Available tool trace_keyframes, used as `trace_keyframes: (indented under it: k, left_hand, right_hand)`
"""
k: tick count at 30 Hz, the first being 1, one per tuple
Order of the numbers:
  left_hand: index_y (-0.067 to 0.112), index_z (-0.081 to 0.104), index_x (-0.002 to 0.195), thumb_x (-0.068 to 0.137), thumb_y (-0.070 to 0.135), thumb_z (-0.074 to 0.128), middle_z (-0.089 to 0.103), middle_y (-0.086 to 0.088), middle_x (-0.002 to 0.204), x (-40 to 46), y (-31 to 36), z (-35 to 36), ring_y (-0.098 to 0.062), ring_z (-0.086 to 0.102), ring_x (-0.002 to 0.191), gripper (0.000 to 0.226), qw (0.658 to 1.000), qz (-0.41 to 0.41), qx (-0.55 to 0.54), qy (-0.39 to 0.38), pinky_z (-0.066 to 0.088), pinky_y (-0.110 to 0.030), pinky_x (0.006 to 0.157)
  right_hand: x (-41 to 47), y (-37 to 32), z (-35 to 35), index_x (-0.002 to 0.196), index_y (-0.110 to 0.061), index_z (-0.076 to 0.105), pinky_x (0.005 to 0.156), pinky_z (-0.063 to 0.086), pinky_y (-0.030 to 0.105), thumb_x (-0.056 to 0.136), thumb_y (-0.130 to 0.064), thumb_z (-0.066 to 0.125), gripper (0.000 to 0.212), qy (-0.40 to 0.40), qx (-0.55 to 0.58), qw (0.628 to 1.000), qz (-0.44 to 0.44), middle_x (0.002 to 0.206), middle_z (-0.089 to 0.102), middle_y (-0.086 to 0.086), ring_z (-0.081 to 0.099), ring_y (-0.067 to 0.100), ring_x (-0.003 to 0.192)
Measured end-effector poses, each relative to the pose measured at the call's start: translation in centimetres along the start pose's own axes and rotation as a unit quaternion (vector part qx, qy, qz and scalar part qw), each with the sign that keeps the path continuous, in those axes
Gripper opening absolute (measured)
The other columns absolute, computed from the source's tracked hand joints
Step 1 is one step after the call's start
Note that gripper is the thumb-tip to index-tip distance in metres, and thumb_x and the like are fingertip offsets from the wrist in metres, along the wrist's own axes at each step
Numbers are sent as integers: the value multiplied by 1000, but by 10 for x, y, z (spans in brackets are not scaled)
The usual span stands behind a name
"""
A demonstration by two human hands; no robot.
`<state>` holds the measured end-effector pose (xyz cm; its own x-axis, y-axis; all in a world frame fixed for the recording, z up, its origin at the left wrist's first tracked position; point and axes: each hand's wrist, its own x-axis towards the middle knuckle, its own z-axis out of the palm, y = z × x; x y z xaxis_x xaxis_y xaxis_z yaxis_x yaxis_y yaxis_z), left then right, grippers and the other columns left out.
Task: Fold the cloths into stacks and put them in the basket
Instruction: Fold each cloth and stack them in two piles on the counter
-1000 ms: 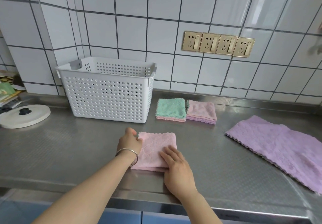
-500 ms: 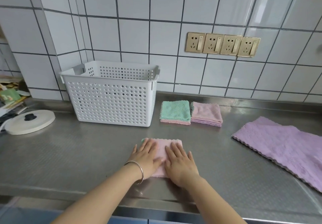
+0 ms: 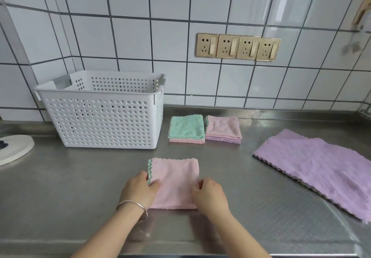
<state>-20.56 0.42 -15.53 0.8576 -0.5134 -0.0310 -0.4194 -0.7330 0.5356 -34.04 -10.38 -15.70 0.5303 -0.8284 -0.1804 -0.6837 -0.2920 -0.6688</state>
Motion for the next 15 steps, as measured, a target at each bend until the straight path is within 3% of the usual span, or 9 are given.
trace_keyframes:
  k: [5,7,10,12,15]
  left_hand:
    - [13,46,92,86,32,59,57,-6,86,8,33,3,-27,49,79,23,988,17,-148,47,35,-28,67]
    - [13,47,107,86,26,61,56,-5,93,21,53,4,-29,54,86,28,974,24,-214,68,34,-26,71]
    - [20,40,131,85,13,58,57,-5,117,55,86,5,-30,56,109,51,953,60,-287,75,35,-23,79]
    - [30,38,136,84,8,53,52,0,133,84,109,4,-25,52,118,58,956,106,-264,66,36,-22,88]
    - [29,39,138,87,6,47,46,-7,138,133,130,6,-26,49,120,56,971,121,-192,70,36,-27,97]
  right_hand:
    - [17,5,-30,70,-23,39,48,32,14,90,-26,52,24,43,108,991,-61,69,48,-9,43,4,59]
    - [35,1,-46,73,-21,43,50,32,12,90,-27,55,22,78,132,985,-73,69,50,-10,44,3,61]
    - [79,-14,-64,74,-18,45,52,32,15,89,-26,55,19,114,171,977,-59,69,49,-9,47,14,68]
    - [114,-30,-73,79,-14,46,49,30,19,90,-24,53,16,120,194,973,-45,68,47,-8,45,15,66]
    - [164,-53,-78,82,-15,45,48,28,21,91,-26,54,16,114,207,971,-40,71,48,-5,44,12,62]
